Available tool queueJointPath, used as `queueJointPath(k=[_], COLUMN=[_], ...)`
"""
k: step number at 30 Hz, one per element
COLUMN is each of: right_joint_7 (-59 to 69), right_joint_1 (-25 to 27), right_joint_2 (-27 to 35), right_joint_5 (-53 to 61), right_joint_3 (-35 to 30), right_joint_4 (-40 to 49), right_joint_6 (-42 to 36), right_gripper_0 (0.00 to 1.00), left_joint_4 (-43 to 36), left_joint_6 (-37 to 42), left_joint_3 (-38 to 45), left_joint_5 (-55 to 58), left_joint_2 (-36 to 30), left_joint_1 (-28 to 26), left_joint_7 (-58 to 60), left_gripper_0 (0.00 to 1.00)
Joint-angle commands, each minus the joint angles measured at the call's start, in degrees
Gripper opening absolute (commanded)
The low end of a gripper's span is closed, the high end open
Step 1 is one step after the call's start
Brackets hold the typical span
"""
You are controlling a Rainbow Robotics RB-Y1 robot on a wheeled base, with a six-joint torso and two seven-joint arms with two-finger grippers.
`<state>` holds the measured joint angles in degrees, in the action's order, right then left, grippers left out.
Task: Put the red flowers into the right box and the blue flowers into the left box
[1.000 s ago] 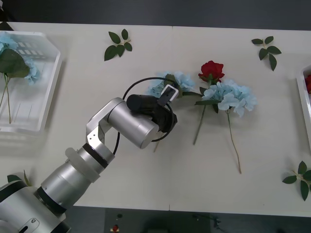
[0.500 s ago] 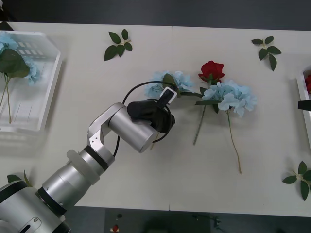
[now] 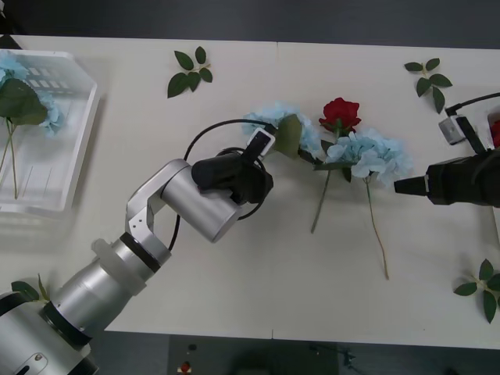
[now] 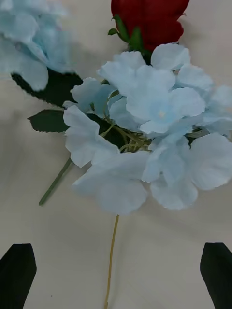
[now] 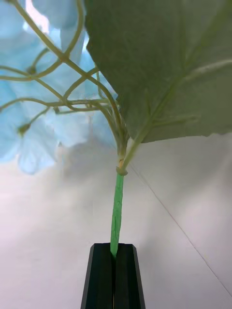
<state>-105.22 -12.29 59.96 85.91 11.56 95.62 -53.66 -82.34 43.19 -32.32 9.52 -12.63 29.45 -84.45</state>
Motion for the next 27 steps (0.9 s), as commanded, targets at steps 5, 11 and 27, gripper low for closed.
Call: queueJointPath(k=[5,11,27], right_joint_7=[1.8,2.4,11.3], right_joint_1=[-5.0,-5.2,-6.4], right_joint_2=[-2.3,-6.8,-14.7], right_joint_5=[-3.7,-11.3,-23.9], right_joint_3=[4.7,4.7,4.7], right_joint_4=[-2.7,-3.0,-5.8], right_joint_6=[1.6,1.6,-1.5], right_gripper_0=[1.00,1.00,1.00], left_joint_4=[-25.1,-36.7,-35.5], left_joint_6=[10.7,20.0,21.9], left_joint_3=[11.2,26.4,59.5], left_joint_5=[8.2,9.7,17.1], left_joint_2=[-13.4,-18.7,-25.2], left_joint_1=[-6.2,-10.3,-23.5], left_joint_7=[5.1,4.5,-5.4], left_gripper_0=[0.00,0.00,0.00])
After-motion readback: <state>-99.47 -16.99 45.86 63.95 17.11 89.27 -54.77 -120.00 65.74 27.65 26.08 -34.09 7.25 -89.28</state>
